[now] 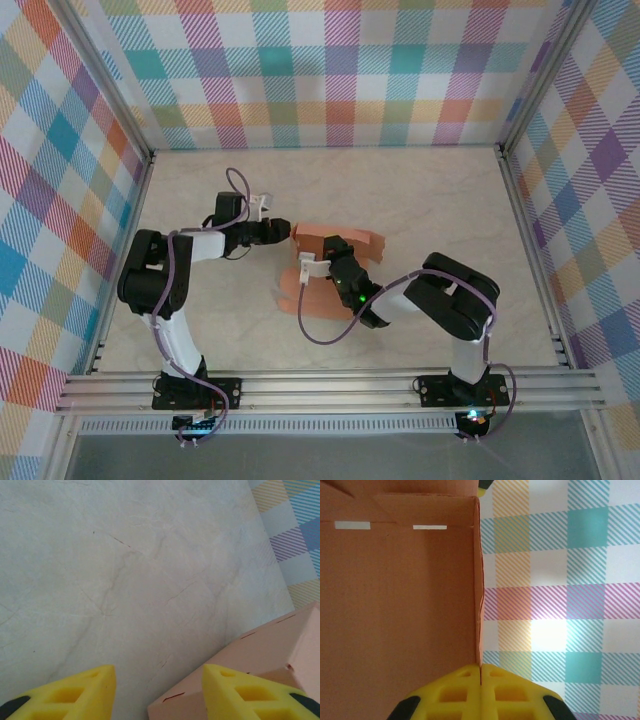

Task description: Fold the paper box

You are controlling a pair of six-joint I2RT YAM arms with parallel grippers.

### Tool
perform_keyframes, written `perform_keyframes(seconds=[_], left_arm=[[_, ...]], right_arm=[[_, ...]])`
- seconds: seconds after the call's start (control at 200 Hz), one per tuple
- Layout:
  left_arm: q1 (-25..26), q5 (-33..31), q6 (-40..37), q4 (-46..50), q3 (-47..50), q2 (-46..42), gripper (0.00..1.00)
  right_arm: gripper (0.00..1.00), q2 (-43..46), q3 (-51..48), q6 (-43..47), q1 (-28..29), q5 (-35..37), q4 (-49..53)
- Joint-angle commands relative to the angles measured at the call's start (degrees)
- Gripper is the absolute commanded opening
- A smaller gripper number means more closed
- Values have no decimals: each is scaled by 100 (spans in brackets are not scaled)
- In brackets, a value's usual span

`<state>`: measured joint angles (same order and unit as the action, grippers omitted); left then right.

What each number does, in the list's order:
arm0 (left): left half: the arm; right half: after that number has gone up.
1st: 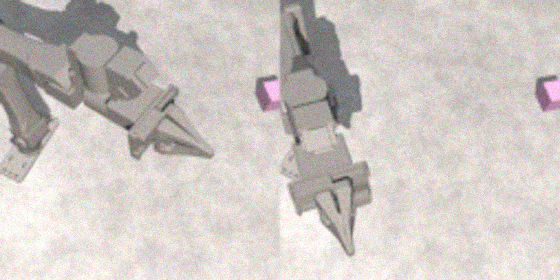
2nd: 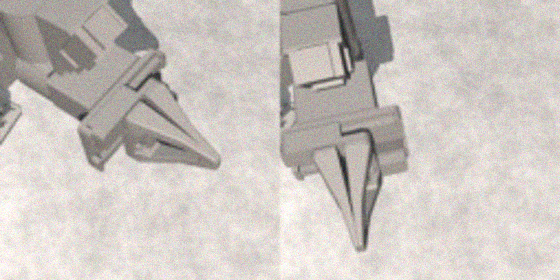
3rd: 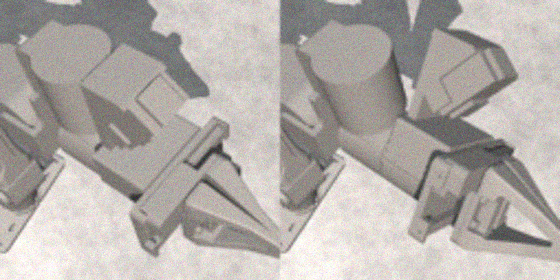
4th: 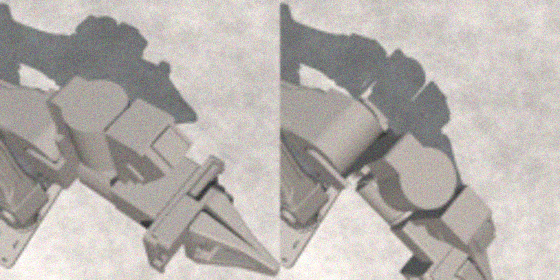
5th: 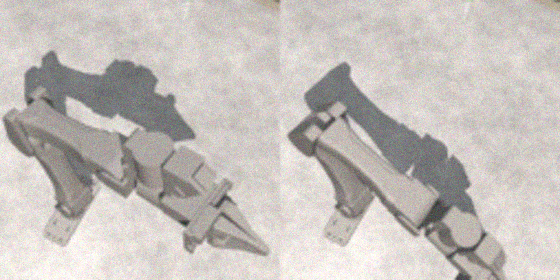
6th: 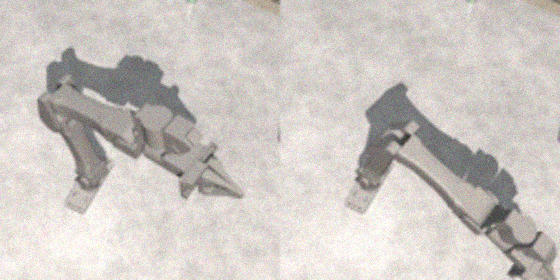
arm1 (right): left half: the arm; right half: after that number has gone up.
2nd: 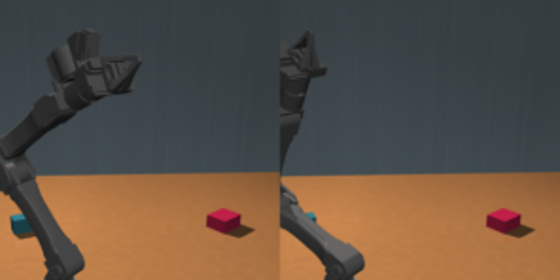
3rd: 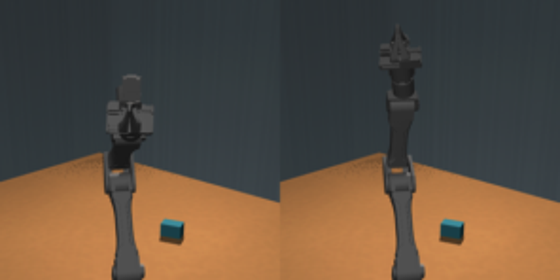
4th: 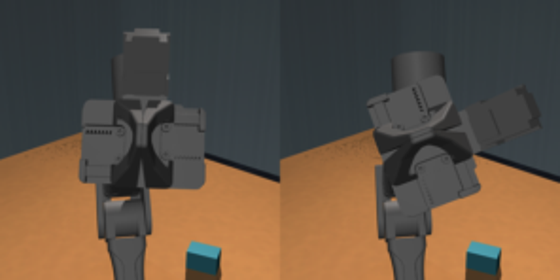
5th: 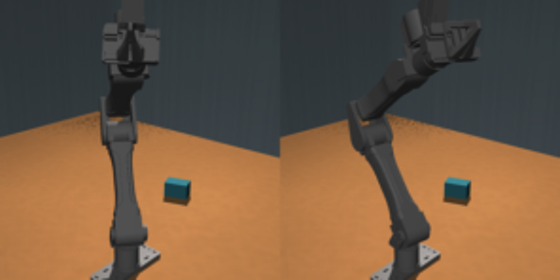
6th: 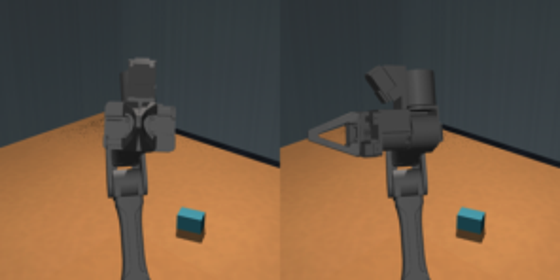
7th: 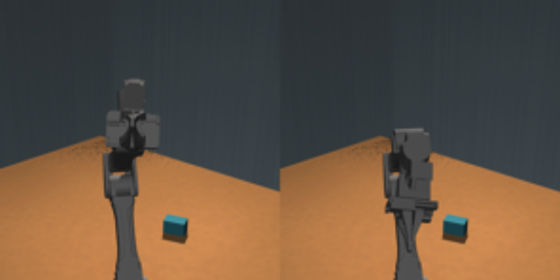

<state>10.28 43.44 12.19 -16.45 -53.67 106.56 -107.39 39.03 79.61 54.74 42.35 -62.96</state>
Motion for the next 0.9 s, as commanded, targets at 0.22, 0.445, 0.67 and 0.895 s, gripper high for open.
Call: perform_keyframes(seconds=[0.22,0.445,0.67,0.895], left_arm=[[246,-677,-95,-724,1280,-1069,38],[354,-462,-296,-781,1676,-1496,46],[559,-398,-488,-728,1566,-1424,49],[699,-601,-603,-615,1591,-1344,48]], right_arm=[[0,-120,96,-246,9,-135,148],[0,-268,100,-95,2,-138,-186],[0,-210,62,-97,0,-134,-171],[0,-81,62,-255,6,-139,126]])
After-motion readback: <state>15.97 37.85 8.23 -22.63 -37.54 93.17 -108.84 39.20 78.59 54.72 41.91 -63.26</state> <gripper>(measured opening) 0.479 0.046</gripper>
